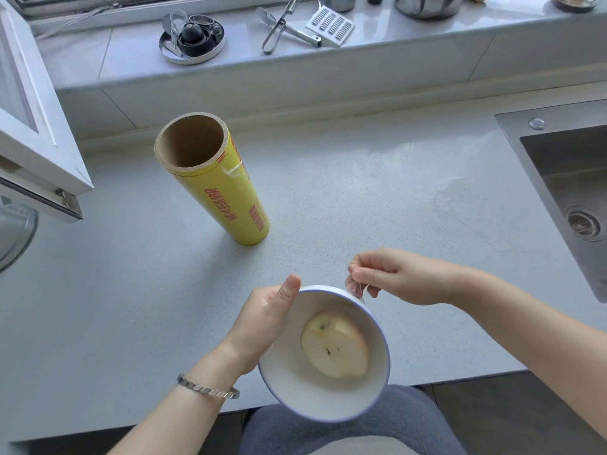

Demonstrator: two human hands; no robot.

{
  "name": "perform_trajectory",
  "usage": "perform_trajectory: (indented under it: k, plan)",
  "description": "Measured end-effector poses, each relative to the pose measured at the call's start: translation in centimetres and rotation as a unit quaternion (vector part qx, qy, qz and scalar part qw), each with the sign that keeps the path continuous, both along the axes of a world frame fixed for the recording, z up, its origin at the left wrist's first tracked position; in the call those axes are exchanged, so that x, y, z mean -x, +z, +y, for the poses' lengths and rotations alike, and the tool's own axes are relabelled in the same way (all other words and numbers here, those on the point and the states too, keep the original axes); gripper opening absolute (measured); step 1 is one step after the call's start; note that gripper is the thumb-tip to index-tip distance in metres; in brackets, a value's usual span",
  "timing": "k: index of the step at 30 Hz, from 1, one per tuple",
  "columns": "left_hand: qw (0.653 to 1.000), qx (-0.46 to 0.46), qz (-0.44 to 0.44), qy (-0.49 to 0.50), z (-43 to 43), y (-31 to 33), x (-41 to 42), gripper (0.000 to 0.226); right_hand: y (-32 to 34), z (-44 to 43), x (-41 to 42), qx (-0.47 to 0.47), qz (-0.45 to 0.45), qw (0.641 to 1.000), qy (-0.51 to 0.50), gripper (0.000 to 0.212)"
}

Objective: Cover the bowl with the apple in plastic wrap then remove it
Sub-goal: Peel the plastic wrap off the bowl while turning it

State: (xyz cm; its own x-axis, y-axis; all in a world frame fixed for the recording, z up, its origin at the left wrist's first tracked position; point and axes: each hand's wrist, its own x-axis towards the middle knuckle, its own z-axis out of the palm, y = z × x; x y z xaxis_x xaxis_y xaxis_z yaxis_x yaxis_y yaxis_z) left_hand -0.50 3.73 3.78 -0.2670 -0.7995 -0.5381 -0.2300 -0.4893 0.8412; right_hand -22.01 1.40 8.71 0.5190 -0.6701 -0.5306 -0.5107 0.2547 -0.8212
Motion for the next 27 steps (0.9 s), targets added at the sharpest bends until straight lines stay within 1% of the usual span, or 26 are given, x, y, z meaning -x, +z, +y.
perform_trajectory:
  k: [4, 7, 10, 12, 16, 21, 23, 25, 27]
  plan:
    - [1.0, -0.001, 0.007, 0.002, 0.1, 0.1, 0.2, 0.097, -0.5, 0.1, 0.0, -0.062, -0.063, 0.993, -0.082, 0.025]
    - [1.0, 0.003, 0.0, 0.001, 0.0, 0.1, 0.2, 0.095, -0.9, 0.2, 0.2, -0.129, -0.102, 0.98, -0.111, 0.024]
    - [1.0, 0.003, -0.005, -0.001, -0.1, 0.0, 0.2, 0.092, -1.1, 0.2, 0.3, -0.183, -0.135, 0.963, -0.146, 0.018]
    - [1.0, 0.002, -0.007, -0.007, -0.2, 0.0, 0.2, 0.092, -1.2, 0.1, 0.3, -0.195, -0.15, 0.955, -0.167, 0.014]
    - [1.0, 0.009, -0.001, -0.019, -0.1, 0.2, 0.4, 0.092, -1.5, 0.0, 0.1, -0.171, -0.156, 0.949, -0.215, 0.017]
    - [1.0, 0.012, 0.014, 0.001, 0.0, 0.1, 0.4, 0.089, -2.4, 0.0, -0.8, -0.102, -0.132, 0.951, -0.26, 0.017]
    - [1.0, 0.01, 0.019, 0.007, 0.0, 0.2, 0.4, 0.098, -2.5, 0.0, -1.2, -0.071, -0.118, 0.956, -0.257, 0.017]
    - [0.999, 0.013, 0.024, 0.016, -0.1, 0.3, 0.3, 0.115, -2.4, 0.1, -1.7, -0.043, -0.104, 0.961, -0.253, 0.019]
    - [0.999, 0.017, 0.03, 0.024, -0.3, 0.5, 0.3, 0.115, -2.7, 0.3, -2.2, -0.03, -0.108, 0.955, -0.273, 0.02]
